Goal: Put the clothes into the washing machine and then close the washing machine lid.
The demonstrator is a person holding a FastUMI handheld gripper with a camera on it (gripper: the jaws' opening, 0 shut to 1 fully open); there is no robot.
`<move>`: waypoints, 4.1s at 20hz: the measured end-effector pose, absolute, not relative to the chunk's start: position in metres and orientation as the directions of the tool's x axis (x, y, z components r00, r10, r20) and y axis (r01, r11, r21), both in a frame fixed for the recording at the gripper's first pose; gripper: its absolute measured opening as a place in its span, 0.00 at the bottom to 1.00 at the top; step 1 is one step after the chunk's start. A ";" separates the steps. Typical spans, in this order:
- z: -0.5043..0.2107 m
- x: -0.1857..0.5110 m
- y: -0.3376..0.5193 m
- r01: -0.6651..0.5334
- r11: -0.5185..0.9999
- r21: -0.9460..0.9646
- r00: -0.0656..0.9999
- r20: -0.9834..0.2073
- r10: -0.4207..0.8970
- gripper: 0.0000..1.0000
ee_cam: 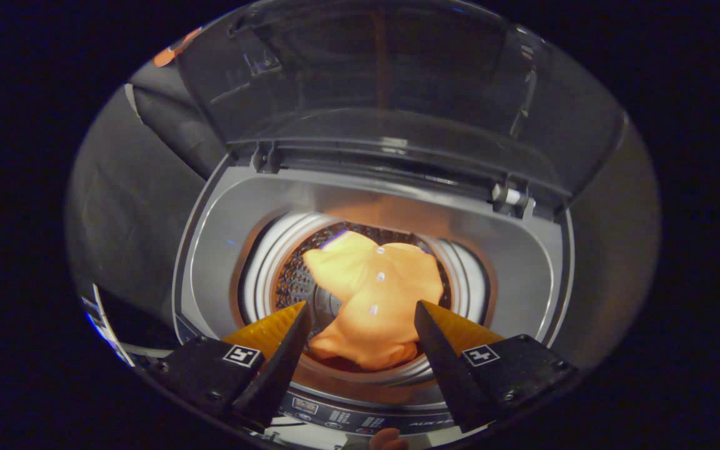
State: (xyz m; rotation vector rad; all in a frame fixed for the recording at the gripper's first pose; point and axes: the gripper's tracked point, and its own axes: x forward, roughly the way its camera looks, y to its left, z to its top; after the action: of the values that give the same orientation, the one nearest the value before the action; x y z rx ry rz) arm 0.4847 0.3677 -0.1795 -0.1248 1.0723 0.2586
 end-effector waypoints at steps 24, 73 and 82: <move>0.041 0.507 0.375 -0.303 0.953 -0.002 0.647 -0.734 0.205 1.00; 0.059 0.672 0.401 -0.234 0.972 0.031 0.776 -0.596 0.206 1.00; 0.057 0.673 0.401 -0.237 0.971 0.027 0.775 -0.597 0.206 1.00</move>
State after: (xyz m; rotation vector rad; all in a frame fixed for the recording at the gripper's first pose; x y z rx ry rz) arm 0.6728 0.4010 0.0566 -0.0509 0.6401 0.2401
